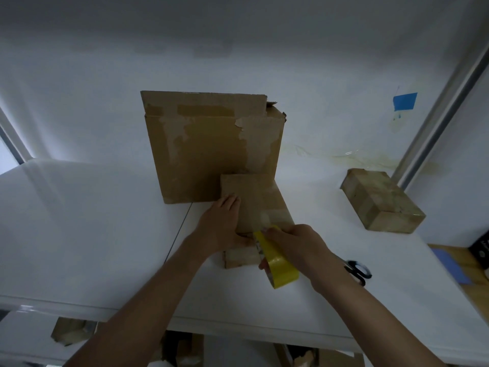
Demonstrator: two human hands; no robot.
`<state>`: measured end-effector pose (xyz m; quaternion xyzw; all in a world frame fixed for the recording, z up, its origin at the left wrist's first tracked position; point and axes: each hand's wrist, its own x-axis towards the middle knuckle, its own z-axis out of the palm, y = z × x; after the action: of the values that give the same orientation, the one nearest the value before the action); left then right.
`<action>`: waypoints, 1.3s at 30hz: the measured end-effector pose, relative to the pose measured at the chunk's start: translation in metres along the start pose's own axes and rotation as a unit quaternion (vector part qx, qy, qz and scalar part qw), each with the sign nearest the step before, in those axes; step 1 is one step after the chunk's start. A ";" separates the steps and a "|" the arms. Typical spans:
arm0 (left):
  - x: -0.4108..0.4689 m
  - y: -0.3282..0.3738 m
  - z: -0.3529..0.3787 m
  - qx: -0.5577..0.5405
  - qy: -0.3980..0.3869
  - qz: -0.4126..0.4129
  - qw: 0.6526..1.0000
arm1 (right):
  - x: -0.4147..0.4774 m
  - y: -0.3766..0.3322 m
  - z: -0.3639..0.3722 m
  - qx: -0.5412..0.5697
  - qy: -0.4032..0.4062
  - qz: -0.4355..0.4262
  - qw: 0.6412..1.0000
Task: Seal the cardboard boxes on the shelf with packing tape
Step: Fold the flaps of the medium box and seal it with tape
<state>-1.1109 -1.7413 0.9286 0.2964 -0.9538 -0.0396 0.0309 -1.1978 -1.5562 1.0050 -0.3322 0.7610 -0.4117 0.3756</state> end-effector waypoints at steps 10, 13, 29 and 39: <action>-0.003 -0.006 0.009 -0.085 -0.003 0.013 0.996 | 0.004 0.027 0.012 0.041 -0.017 0.031 0.999; -0.009 -0.017 0.013 -0.262 -0.005 0.025 0.965 | 0.008 0.038 0.016 0.033 -0.027 0.035 0.998; -0.056 0.019 0.062 -0.649 0.063 -0.151 0.743 | 0.036 0.080 0.022 -0.004 0.129 0.022 0.991; -0.055 0.033 0.057 -0.588 0.076 -0.207 0.778 | 0.064 0.086 0.018 -0.011 0.142 -0.117 0.983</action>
<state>-1.0888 -1.6801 0.8734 0.4125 -0.6556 -0.5755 0.2625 -1.2312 -1.5770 0.9036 -0.3609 0.7668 -0.4878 0.2091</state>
